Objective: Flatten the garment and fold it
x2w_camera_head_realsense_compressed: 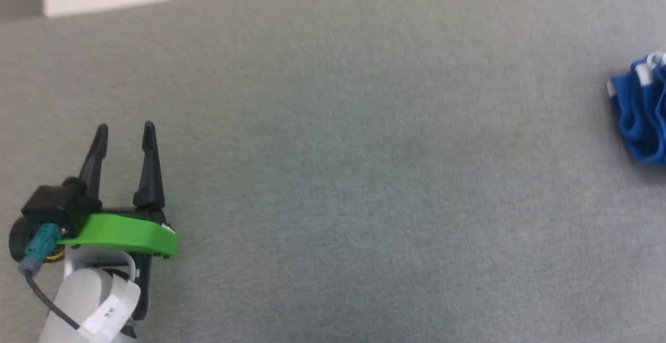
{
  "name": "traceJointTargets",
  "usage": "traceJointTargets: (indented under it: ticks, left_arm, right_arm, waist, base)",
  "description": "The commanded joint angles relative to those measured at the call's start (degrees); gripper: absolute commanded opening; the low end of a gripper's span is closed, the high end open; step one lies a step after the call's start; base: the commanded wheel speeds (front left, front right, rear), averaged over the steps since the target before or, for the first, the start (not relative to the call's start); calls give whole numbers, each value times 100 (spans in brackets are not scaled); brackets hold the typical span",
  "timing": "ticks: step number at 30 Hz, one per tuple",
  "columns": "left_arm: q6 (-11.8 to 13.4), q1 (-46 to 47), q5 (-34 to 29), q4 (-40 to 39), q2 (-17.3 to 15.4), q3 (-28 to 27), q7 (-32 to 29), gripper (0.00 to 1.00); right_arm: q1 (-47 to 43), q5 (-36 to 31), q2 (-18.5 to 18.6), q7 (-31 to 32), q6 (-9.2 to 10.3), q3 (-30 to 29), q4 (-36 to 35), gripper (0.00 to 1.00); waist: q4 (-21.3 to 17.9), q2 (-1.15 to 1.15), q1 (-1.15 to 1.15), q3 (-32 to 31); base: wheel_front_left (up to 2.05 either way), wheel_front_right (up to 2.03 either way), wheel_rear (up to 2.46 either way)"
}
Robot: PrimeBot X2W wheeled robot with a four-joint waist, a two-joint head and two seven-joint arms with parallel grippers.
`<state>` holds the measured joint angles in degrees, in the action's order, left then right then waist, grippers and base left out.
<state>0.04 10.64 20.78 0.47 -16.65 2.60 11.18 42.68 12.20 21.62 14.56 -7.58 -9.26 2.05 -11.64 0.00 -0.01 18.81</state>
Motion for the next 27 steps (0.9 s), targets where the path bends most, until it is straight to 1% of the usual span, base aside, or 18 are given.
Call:
traceJointTargets:
  ticks: [1, 6, 10, 14, 17, 19, 27]
  left_arm:
    - [49, -45, 62, 72, 40, -9, 64, 100]
    - [100, -98, 89, 284, 167, 1, 178, 100]
    - [142, -164, 109, 406, 247, -20, 245, 100]
    - [170, -237, 121, 500, 305, -32, 287, 100]
    - [174, -267, 138, 539, 336, -45, 309, 100]
    - [181, -309, 167, 594, 366, -84, 330, 100]
    - [163, -402, 88, 753, 433, -13, 359, 100]
  right_arm:
    - [-187, 72, -213, -234, 9, 47, -62, 100]
    - [-774, 38, -844, -1062, 9, 254, -180, 100]
    - [-1343, -5, -1357, -1599, 9, 276, -187, 100]
    - [-1979, -77, -1684, -1994, 9, 324, -143, 100]
    - [-2386, -50, -1807, -2244, 9, 311, -54, 100]
    - [-2789, -61, -1859, -2467, 9, 330, 143, 100]
    - [-3482, 226, -1872, -2781, 9, 427, 635, 100]
  waist:
    - [493, 0, 1, -900]
    - [768, 0, 1, -1251]
    - [984, 0, 1, -1446]
    - [1210, 0, 1, -1578]
    - [1346, 0, 1, -1612]
    - [1427, 0, 1, -1646]
    - [1492, 0, 1, -1694]
  base:
    - [0, 0, 0]
    - [0, 0, 0]
    - [0, 0, 0]
    - [0, 0, 0]
    - [0, 0, 0]
    - [0, 0, 0]
    - [0, 0, 0]
